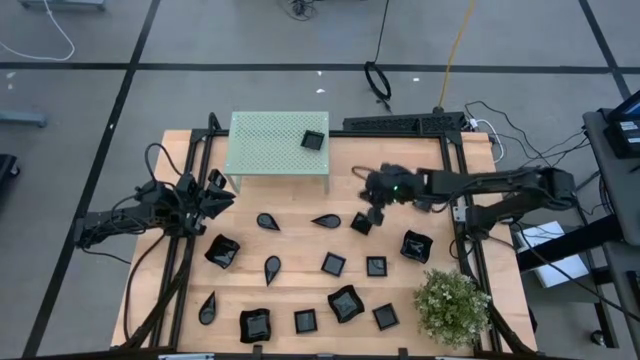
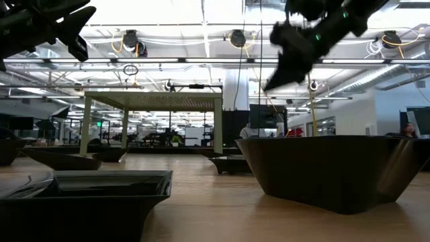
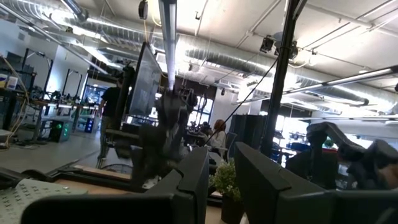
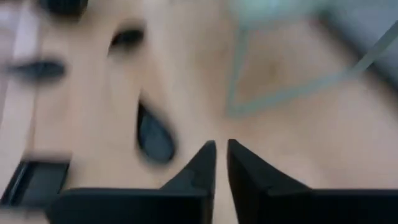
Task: Pick & Place Mini shaped plates
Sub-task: Stack the square plate on top of the square plate on the shelf
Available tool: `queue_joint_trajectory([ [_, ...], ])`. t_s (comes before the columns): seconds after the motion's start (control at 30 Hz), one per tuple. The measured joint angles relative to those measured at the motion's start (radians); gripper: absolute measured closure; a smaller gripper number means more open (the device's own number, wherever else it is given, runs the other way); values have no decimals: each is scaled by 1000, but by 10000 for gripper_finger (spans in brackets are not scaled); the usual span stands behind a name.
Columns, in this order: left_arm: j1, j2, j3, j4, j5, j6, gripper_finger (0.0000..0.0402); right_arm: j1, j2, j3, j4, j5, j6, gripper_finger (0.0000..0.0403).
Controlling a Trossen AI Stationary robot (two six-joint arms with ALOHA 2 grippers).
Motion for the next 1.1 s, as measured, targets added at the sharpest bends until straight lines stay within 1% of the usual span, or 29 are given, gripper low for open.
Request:
queue_joint_trajectory([
  [0.1,0,0,0,0,0,0,321,23,47,-39,10,-108,13,320],
  [0.17,0,0,0,0,0,0,321,48,83,-64,14,-148,13,293],
  [0.3,0,0,0,1,0,0,321,106,172,-91,59,-148,9,254],
  [0.43,0,0,0,0,0,0,321,152,265,-89,143,-127,9,237],
  [0.57,0,0,0,0,2,0,321,180,330,-89,238,-24,10,234],
  [0.7,0,0,0,0,1,0,321,196,352,-89,287,26,9,235],
  [0.77,0,0,0,0,1,0,321,196,358,-89,278,57,9,241],
  [0.87,0,0,0,0,0,0,321,195,369,-88,247,116,9,253],
  [1.0,0,0,0,0,0,0,321,194,382,-86,232,136,9,275],
  [1.1,0,0,0,0,0,0,321,196,382,-86,228,148,9,302],
])
